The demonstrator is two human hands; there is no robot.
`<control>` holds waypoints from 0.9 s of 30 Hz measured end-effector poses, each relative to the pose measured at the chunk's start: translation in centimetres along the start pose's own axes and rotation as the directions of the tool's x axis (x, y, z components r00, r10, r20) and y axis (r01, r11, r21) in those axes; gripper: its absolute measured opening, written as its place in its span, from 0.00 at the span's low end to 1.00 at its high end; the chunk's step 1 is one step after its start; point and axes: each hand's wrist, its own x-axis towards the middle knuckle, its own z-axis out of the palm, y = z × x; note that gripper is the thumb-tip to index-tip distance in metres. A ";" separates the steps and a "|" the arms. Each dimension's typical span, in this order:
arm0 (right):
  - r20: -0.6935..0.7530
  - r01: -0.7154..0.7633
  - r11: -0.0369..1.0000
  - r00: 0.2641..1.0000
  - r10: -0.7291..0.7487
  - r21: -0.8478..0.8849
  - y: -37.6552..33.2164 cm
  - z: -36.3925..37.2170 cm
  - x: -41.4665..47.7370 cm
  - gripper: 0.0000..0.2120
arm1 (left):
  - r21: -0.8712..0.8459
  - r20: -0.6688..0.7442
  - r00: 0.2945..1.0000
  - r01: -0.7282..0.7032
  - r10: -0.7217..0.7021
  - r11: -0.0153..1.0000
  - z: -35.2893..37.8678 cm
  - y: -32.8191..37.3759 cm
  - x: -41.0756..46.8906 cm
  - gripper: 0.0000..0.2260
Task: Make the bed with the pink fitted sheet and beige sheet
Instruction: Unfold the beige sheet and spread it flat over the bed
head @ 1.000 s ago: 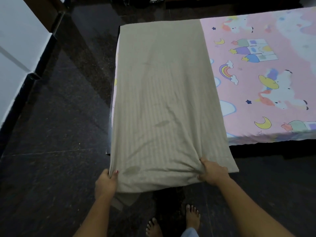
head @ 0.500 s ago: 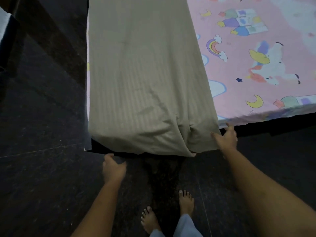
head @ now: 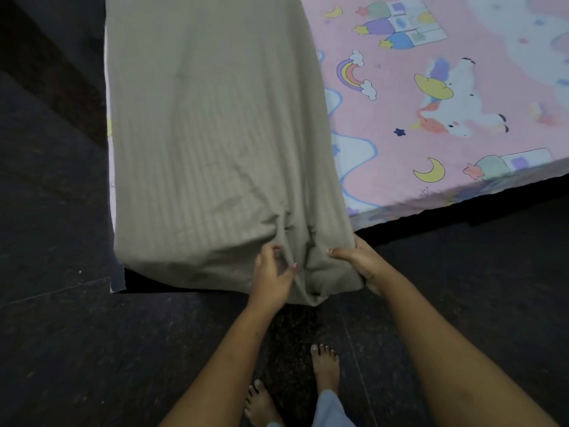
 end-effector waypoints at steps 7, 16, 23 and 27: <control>0.164 -0.301 0.944 0.946 0.279 0.135 0.2 -1.1 -4.4 0.17 | -0.067 0.214 0.976 0.061 -0.045 0.996 5.0 3.6 -1.3 0.14; -0.106 -0.653 0.681 0.743 0.661 -0.332 6.6 -6.1 -6.9 0.24 | -0.109 0.556 0.800 0.340 -0.226 0.934 9.1 5.4 -3.3 0.24; -0.283 -0.367 0.798 0.925 0.255 -0.478 6.8 -8.2 -1.6 0.37 | -0.046 0.497 0.809 0.384 -0.312 0.922 10.1 5.3 -2.9 0.15; -0.358 -0.118 0.928 0.934 -0.018 -0.354 2.8 -7.6 2.6 0.39 | -0.022 0.424 0.828 0.413 -0.366 0.910 9.8 5.7 -1.6 0.12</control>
